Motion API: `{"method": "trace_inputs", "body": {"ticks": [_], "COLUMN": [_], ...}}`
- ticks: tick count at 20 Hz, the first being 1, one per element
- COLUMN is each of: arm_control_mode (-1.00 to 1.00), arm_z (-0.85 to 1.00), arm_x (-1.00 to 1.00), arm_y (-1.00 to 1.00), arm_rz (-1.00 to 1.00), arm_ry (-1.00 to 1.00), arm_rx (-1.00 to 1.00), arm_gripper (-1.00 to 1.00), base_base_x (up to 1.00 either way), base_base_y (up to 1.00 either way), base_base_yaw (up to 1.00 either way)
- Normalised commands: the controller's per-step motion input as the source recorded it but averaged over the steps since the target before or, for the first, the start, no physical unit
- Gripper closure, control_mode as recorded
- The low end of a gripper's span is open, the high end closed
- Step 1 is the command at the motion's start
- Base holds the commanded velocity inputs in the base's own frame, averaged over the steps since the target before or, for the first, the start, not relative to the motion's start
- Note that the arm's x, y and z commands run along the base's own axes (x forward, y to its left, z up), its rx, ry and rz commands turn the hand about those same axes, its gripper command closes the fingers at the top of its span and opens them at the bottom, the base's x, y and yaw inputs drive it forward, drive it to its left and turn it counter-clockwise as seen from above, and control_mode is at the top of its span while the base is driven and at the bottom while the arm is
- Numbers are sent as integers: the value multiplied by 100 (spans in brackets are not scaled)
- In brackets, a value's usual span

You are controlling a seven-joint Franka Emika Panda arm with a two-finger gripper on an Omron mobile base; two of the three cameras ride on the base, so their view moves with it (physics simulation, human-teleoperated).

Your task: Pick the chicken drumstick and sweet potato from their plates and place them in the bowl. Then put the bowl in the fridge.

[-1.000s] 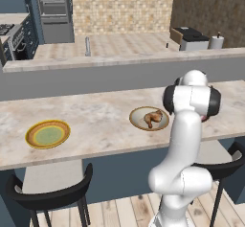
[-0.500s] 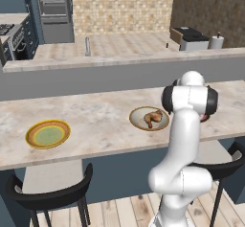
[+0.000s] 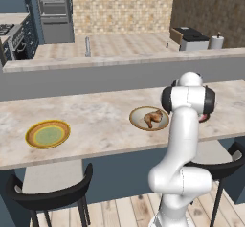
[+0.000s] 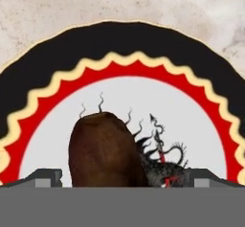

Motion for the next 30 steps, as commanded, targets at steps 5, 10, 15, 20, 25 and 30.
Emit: {"method": "trace_inputs", "body": {"ticks": [5,10,15,20,25,30], "arm_control_mode": [-100,-100,-100,-100,-100,-100], "arm_z": [-8,-4,-7,0,23,38], "arm_x": [7,-3,-12,-20,-24,-31], "arm_y": [-12,-2,4,5,19,38], "arm_rz": [0,0,0,0,0,0], "arm_ry": [6,3,8,1,0,0], "arm_rx": [0,0,0,0,4,5], "arm_gripper": [-100,-100,100,100,100,100], "base_base_x": [0,0,0,0,0,0], "base_base_y": [0,0,0,0,0,0], "base_base_yaw": [0,0,0,0,0,0]}}
